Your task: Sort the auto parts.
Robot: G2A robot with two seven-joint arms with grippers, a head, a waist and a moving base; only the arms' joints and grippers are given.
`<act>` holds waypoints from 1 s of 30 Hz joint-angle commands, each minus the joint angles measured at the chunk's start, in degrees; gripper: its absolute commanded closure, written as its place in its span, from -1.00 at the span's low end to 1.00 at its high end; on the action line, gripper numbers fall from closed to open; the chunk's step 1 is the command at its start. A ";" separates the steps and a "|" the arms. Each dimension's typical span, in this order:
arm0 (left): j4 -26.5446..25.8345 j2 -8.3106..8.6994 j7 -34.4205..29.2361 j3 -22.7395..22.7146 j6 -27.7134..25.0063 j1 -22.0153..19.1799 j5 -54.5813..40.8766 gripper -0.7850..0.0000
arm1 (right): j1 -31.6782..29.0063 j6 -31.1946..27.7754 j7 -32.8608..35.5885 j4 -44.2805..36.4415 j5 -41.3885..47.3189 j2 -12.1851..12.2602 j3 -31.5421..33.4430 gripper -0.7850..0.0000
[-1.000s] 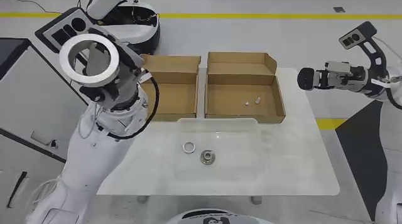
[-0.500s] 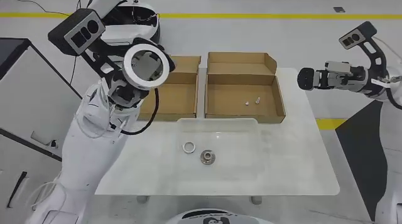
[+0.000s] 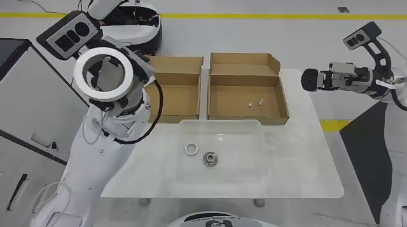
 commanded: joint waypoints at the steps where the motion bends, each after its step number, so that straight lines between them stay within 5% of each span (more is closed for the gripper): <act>1: -0.13 -0.11 -0.65 0.05 0.05 -0.25 -1.67 1.00 | 0.00 0.00 0.00 0.00 0.00 0.00 0.00 -1.00; 20: 1.63 -0.19 -9.31 -2.93 5.34 0.46 4.78 1.00 | 0.00 0.00 0.00 0.00 0.00 0.00 0.00 -1.00; 30: 1.08 -0.69 -7.61 -1.40 2.41 0.24 -0.90 1.00 | 0.00 0.00 0.00 0.00 0.00 0.00 0.00 -1.00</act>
